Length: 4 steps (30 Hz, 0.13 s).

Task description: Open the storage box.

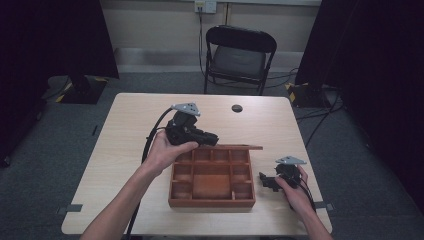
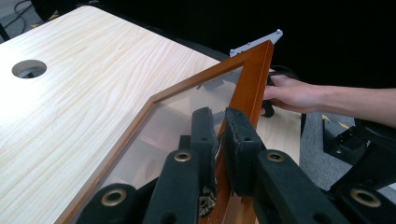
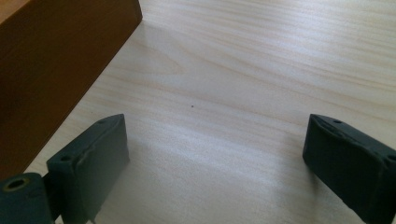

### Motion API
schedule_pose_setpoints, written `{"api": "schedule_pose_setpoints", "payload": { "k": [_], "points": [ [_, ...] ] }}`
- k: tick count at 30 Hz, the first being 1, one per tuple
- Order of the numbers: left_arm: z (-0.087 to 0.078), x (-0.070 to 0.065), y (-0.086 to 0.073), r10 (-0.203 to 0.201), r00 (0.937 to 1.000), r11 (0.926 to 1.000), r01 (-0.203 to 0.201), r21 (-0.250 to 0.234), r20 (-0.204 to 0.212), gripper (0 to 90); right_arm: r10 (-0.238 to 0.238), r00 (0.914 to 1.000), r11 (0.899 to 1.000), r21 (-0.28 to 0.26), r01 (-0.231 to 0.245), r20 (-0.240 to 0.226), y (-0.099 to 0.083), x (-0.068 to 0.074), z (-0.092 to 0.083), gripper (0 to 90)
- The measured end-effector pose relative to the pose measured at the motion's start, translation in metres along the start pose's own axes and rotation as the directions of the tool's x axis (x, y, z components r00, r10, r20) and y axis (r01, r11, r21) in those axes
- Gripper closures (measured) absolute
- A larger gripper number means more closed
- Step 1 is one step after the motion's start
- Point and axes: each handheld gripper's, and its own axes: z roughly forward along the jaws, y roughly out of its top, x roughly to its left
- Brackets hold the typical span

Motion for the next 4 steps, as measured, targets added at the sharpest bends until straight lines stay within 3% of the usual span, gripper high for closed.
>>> {"api": "schedule_pose_setpoints", "payload": {
  "k": [4],
  "points": [
    [0.0002, -0.0002, 0.0001, -0.001, 1.0, 1.0, 0.001, -0.003, 0.001, 82.7, -0.001, 1.0, 1.0, 0.001, 0.001, -0.002, 0.0001, -0.0003, 0.0001, 5.9]
  ]
}}
